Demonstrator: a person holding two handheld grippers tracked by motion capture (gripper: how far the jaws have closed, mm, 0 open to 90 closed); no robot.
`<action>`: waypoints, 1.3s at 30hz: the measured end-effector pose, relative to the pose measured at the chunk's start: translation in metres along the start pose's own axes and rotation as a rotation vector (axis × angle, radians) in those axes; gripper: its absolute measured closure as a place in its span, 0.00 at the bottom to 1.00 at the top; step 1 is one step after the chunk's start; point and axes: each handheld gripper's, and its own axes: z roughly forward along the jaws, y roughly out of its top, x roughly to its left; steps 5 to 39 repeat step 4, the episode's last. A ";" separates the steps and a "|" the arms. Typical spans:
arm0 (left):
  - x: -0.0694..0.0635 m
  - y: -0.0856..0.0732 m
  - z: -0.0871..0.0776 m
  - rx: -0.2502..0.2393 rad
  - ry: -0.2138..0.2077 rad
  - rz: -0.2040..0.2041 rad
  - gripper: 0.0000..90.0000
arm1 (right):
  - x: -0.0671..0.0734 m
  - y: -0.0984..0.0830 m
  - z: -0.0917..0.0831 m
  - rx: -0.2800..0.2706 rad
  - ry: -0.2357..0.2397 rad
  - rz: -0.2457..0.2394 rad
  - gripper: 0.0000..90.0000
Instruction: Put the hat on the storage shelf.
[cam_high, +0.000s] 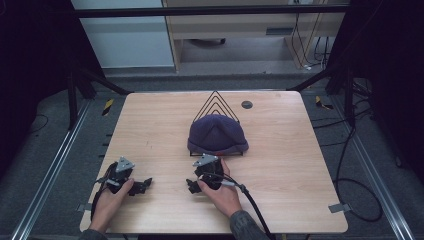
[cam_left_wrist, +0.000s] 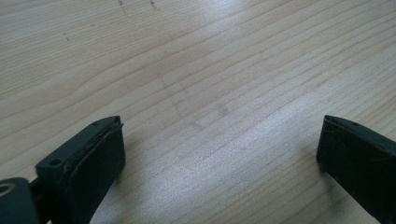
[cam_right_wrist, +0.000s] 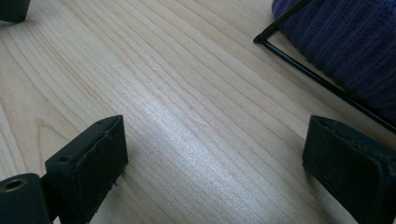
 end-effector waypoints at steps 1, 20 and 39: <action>0.000 0.000 0.000 0.000 -0.001 -0.001 0.00 | 0.000 0.000 0.000 0.001 -0.002 0.001 0.08; 0.000 0.001 0.001 0.000 -0.002 -0.003 0.00 | 0.000 -0.001 -0.001 0.001 -0.004 0.001 0.08; 0.000 0.001 0.001 0.000 -0.002 -0.003 0.00 | 0.000 -0.001 -0.001 0.001 -0.004 0.001 0.08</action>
